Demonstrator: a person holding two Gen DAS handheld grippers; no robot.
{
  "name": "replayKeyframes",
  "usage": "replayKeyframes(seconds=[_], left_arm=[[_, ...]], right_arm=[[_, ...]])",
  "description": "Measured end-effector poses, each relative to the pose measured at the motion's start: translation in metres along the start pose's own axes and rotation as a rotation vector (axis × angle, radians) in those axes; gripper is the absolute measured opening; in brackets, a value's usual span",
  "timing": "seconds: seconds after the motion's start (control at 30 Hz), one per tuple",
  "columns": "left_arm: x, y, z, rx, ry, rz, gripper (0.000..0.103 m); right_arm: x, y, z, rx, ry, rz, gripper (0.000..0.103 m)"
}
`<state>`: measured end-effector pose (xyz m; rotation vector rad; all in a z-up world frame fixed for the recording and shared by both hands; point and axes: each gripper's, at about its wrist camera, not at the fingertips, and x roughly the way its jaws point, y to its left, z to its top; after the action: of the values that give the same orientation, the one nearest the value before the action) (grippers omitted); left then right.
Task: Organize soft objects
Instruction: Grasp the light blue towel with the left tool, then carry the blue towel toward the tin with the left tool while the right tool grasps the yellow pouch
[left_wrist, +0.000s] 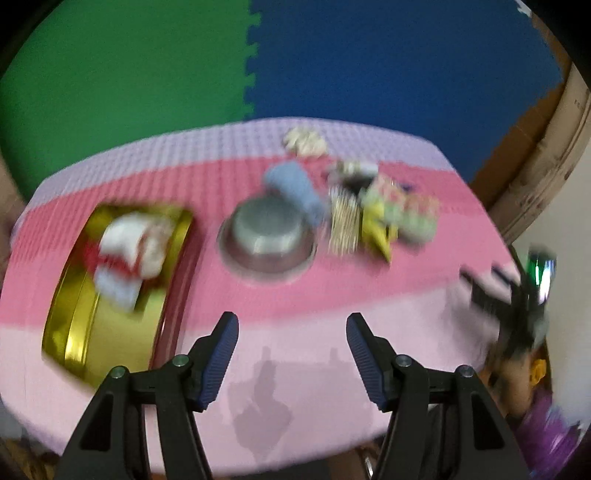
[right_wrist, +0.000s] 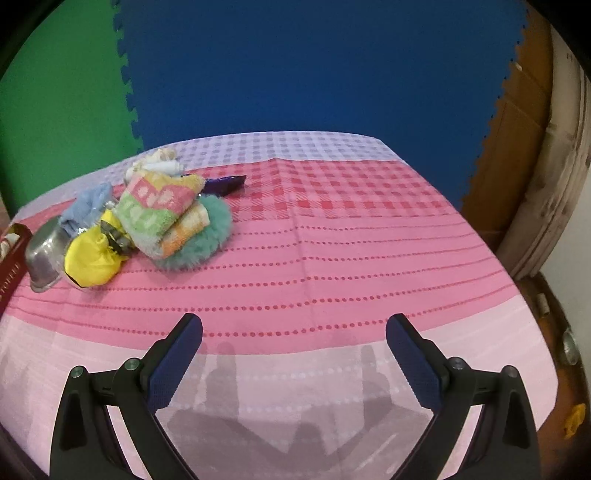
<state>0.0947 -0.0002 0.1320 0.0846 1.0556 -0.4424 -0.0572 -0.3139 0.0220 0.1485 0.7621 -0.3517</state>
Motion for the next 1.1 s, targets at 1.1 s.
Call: replayKeyframes(seconds=[1.1], left_arm=[[0.196,-0.027,0.151,-0.042,0.22,0.113,0.022]], right_arm=[[0.006,-0.007,0.002,0.072,0.002,0.157,0.099]])
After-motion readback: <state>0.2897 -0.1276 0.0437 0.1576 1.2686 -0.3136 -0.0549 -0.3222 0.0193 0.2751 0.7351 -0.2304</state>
